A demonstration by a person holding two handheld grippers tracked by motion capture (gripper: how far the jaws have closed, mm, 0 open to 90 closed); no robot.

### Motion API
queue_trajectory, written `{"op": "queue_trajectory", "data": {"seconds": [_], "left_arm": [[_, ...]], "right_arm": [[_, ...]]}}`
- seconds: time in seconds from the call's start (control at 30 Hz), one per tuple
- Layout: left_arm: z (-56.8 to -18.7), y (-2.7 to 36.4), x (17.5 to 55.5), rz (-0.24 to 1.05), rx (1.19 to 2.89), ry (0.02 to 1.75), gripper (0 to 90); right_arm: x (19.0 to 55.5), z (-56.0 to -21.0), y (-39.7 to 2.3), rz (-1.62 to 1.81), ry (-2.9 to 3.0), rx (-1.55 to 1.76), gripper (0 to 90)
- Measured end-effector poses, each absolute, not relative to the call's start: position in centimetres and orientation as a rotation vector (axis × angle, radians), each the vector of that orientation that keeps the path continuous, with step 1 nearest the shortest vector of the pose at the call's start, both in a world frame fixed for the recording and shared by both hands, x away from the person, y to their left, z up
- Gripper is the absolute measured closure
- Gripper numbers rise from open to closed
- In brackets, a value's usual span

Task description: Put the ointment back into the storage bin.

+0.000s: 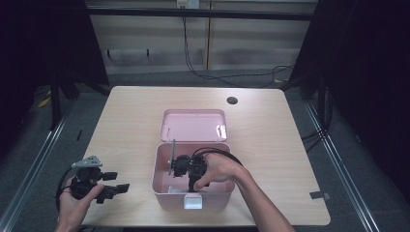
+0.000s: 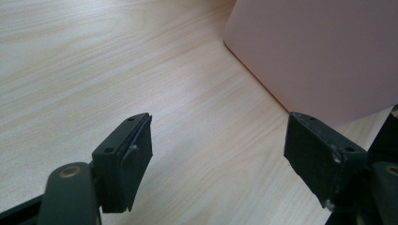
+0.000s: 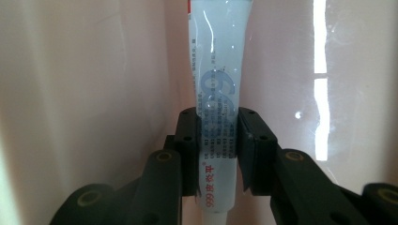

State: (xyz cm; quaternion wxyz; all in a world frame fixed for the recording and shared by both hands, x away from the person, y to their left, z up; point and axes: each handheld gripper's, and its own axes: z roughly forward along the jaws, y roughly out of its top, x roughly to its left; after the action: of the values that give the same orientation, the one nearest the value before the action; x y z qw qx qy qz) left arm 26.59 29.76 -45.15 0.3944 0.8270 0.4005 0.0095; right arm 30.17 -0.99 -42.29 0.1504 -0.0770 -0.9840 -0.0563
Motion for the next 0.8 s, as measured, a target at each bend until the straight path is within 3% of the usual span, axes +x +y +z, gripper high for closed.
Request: {"op": "queue_trajectory", "data": {"seconds": [0.8], "left_arm": [[-45.1, 29.9, 26.6, 0.028, 2.092, 1.012, 23.8]], "right_arm": [[30.4, -44.1, -0.3, -0.104, -2.782, -0.192, 71.3]]}}
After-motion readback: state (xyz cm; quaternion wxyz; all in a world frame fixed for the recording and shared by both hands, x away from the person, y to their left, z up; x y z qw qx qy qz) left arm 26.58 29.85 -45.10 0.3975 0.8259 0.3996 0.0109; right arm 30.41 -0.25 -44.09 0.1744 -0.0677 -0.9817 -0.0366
